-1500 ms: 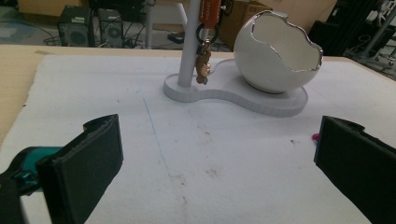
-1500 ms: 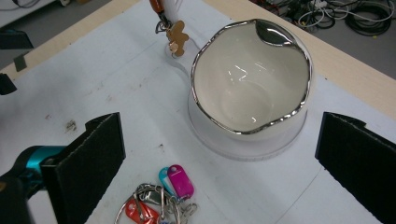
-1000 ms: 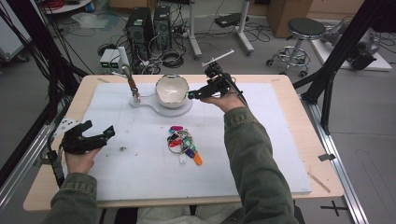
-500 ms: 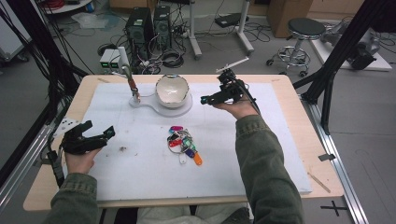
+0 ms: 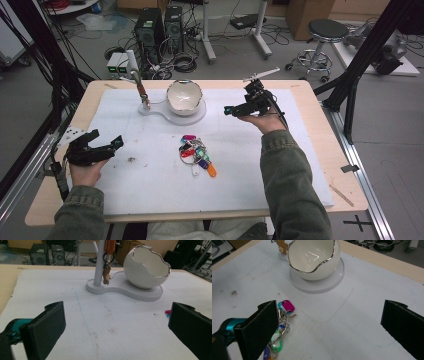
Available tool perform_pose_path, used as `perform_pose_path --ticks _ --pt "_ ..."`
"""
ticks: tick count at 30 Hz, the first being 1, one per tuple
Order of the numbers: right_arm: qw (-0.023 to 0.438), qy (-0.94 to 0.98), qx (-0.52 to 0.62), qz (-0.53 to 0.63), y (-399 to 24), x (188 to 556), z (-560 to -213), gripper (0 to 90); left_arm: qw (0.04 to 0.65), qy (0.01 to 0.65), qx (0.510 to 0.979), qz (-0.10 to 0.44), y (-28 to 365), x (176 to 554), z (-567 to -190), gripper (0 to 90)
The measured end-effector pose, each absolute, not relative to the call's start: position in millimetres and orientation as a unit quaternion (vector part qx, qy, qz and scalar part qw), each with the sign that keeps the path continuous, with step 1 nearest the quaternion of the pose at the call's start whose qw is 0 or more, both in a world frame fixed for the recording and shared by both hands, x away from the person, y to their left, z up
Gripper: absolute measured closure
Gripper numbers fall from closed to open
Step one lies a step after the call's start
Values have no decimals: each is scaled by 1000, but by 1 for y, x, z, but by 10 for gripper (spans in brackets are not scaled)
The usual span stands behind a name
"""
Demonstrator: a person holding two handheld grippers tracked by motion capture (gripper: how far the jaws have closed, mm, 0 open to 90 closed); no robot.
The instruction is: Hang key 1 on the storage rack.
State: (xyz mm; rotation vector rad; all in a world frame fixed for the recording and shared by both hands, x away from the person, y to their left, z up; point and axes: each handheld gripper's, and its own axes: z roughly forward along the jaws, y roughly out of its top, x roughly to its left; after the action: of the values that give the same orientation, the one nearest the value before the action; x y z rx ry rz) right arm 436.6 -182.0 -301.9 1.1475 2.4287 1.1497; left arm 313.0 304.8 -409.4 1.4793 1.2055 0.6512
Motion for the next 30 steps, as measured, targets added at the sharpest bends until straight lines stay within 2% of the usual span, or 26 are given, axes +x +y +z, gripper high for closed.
perform_pose_path --ticks 30 --pt "142 806 423 389 -236 402 -351 7 530 507 623 273 305 312 -410 17"
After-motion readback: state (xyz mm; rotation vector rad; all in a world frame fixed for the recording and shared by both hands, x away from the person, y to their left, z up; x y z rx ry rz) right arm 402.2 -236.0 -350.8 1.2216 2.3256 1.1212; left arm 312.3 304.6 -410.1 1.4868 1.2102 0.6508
